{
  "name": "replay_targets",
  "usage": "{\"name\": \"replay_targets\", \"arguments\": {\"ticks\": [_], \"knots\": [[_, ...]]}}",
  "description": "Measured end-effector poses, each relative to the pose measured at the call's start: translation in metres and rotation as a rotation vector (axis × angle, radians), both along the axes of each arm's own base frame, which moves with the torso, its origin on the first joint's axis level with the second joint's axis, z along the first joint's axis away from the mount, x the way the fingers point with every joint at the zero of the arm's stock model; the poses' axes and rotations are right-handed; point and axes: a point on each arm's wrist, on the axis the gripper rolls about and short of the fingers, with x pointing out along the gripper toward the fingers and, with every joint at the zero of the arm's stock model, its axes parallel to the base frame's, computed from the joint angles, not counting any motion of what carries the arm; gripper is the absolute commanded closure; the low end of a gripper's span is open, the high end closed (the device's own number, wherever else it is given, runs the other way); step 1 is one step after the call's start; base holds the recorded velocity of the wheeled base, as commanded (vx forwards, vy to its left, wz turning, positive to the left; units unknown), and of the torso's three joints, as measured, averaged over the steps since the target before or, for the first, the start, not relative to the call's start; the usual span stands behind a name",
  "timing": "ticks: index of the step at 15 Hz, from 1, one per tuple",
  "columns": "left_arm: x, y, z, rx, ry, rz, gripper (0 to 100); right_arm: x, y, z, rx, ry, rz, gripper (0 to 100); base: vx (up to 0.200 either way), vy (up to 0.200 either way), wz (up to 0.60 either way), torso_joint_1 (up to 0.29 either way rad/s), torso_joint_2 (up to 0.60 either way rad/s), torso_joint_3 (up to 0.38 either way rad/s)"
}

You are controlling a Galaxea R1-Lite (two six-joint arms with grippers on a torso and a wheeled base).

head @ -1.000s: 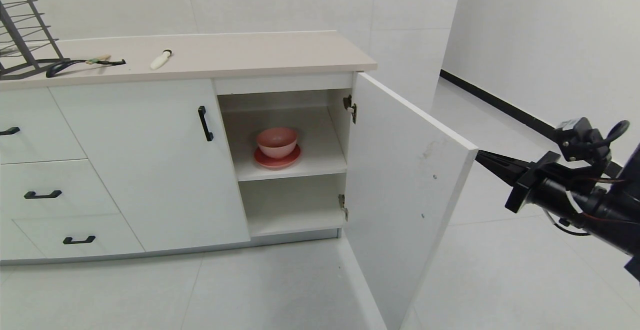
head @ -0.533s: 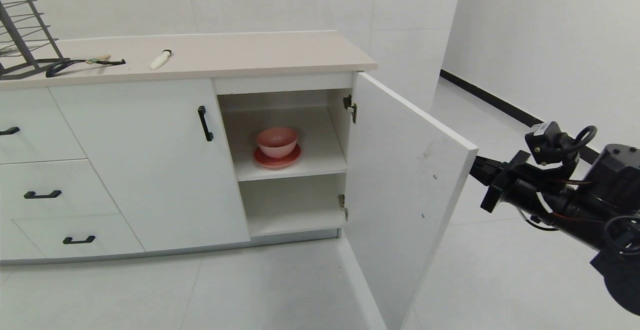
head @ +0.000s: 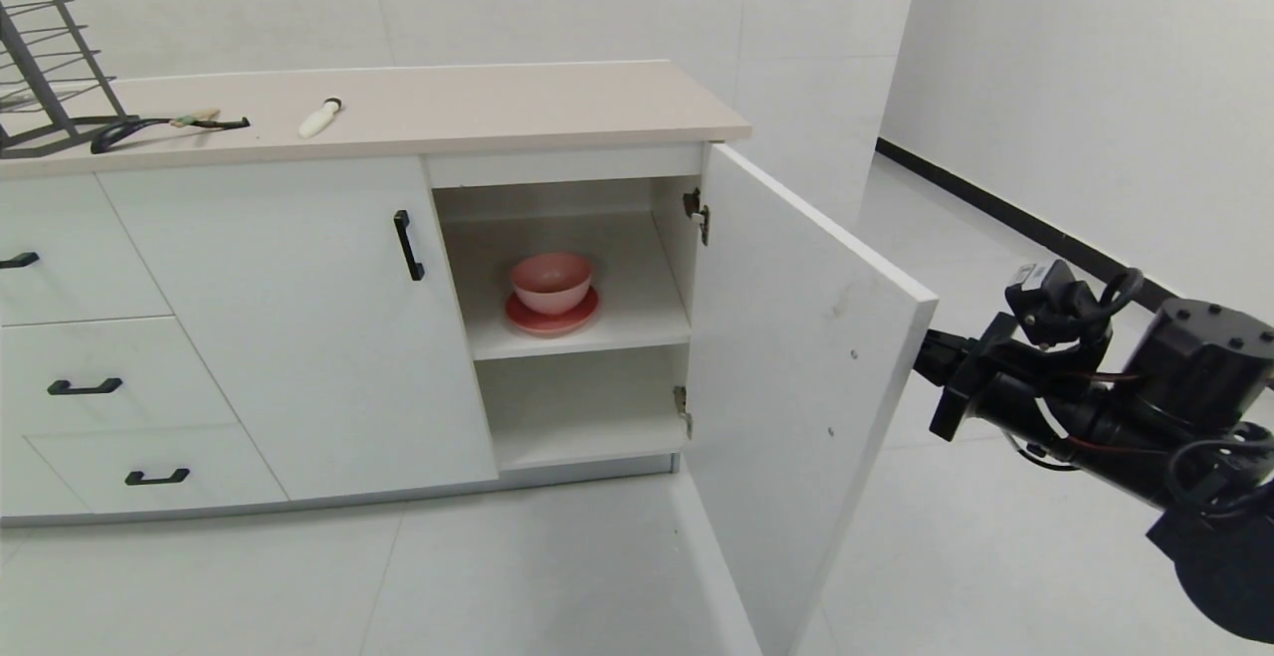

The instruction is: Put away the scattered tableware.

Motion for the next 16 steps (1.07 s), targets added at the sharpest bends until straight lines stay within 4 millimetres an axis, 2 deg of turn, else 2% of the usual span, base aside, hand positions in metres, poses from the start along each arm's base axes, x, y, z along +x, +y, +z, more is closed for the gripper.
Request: {"name": "replay_targets", "arguments": {"ticks": [9, 16], "knots": [[0.000, 0.000, 0.000, 0.000, 0.000, 0.000, 0, -0.014, 0.039, 0.002, 0.000, -0.012, 0.140, 100, 0.000, 0.000, 0.00, 0.000, 0.00, 0.000], [0.000, 0.000, 0.000, 0.000, 0.000, 0.001, 0, -0.012, 0.061, 0.011, 0.020, -0.061, 0.205, 100, 0.000, 0.000, 0.00, 0.000, 0.00, 0.000]]}}
